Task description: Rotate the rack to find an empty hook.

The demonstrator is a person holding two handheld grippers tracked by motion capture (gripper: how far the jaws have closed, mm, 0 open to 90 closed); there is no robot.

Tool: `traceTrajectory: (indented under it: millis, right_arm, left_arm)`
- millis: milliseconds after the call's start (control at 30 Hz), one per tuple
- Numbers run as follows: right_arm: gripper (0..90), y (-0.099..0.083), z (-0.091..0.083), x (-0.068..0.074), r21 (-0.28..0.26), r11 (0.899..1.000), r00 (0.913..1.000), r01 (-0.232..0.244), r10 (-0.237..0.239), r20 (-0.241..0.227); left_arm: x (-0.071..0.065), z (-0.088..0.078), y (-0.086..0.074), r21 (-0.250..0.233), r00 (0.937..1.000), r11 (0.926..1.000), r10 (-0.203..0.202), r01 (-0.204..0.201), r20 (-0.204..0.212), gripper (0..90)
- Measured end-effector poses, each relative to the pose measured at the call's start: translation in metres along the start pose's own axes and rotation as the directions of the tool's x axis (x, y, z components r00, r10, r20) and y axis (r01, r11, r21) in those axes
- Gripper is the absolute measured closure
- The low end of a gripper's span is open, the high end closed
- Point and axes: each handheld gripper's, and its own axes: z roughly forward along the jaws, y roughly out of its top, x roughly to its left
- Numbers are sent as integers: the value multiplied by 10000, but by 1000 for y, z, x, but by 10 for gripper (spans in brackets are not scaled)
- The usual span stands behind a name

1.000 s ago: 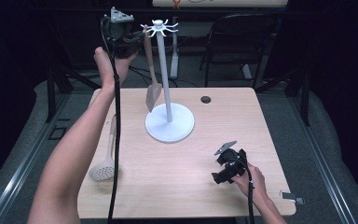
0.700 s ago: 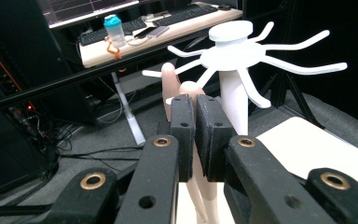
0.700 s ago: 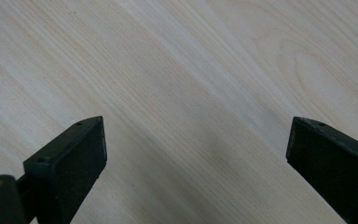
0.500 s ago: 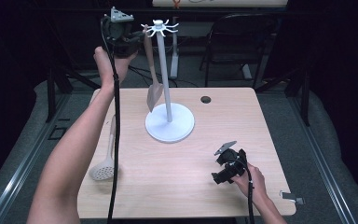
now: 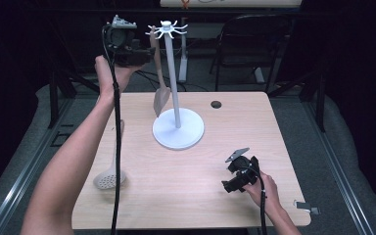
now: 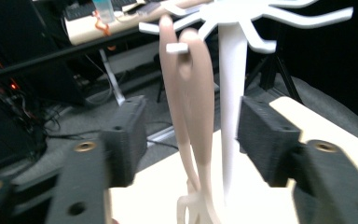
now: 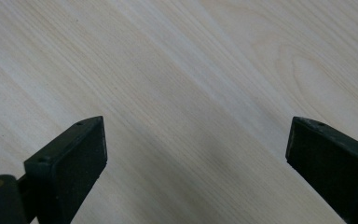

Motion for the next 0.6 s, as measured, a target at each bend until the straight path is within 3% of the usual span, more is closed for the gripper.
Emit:
traceTrajectory:
  millis: [33, 267, 300, 600]
  right_arm:
    - [47, 1, -1, -1, 134, 9998, 9999, 154, -155, 41]
    - [30, 0, -3, -3, -106, 9999, 10000, 32, -32, -12]
    - [30, -1, -1, -2, -328, 9994, 9999, -130, 129, -50]
    - [22, 0, -3, -2, -175, 9997, 9999, 151, -151, 24]
  left_arm:
    - [0, 0, -3, 64, 10000, 10000, 20, -20, -6, 368]
    - [2, 2, -26, 624, 9999, 9979, 151, -150, -5, 179]
    - [2, 2, -29, 719, 9998, 9972, 213, -210, -40, 162]
    - [2, 3, -64, 1363, 9994, 9901, 336, -334, 6, 129]
